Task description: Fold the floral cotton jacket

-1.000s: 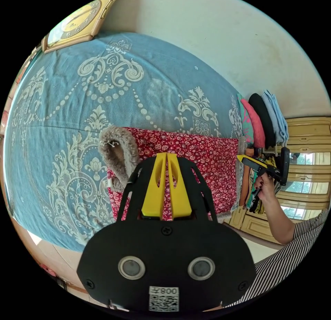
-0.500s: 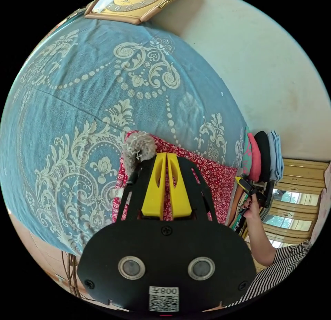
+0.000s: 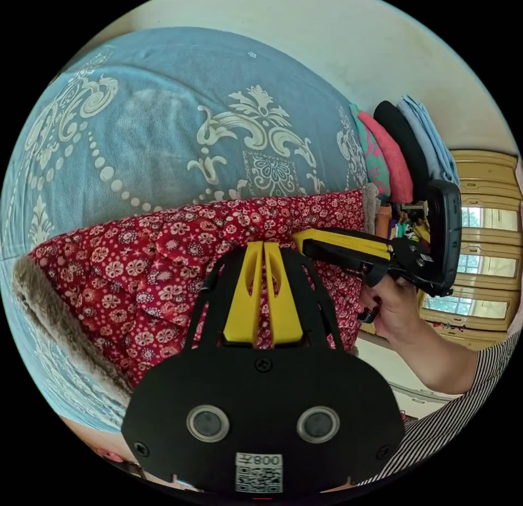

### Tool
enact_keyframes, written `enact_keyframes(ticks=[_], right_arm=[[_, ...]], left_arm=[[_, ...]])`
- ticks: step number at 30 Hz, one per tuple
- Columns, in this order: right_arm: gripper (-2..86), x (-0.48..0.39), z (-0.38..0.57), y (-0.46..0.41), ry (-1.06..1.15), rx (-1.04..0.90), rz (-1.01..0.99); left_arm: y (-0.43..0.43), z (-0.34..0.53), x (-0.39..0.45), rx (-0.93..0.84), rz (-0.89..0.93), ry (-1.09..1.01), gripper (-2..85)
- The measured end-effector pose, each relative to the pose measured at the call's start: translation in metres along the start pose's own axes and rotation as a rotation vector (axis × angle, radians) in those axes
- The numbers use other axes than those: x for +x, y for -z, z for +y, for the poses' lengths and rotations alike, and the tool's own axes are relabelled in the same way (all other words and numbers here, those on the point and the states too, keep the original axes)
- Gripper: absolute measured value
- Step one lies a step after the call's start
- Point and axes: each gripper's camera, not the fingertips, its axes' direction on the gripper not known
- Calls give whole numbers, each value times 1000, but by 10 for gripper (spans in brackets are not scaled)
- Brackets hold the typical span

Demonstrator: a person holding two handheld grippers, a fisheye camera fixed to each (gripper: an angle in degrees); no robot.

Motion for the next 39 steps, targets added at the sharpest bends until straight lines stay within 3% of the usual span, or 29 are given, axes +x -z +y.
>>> enact_keyframes(ticks=[4, 7, 9, 11, 16, 21, 25, 32, 39], right_arm=[[1, 17, 15, 50, -47, 157, 64], [0, 51, 26, 55, -165, 159, 148], [0, 69, 28, 40, -207, 103, 127], [0, 77, 28, 28, -219, 87, 75], [0, 51, 21, 39, -135, 85, 150], [0, 8, 47, 58, -45, 156, 78], [1, -49, 70, 29, 105, 42, -51], [0, -102, 87, -36, 239, -161, -116], [0, -122, 100, -75, 324, -261, -46]], left_arm=[[53, 24, -17, 159, -47, 45, 1], [80, 43, -53, 236, -118, 174, 1], [76, 47, -76, 185, -206, 250, 2], [59, 50, -98, 115, -149, 285, 2], [76, 61, -103, 193, -82, 297, 7], [107, 109, -108, 251, 7, 264, 30], [109, 156, -137, 146, -17, 370, 82], [81, 191, -187, 48, 168, 482, 148], [56, 199, -210, 4, 297, 507, 145]])
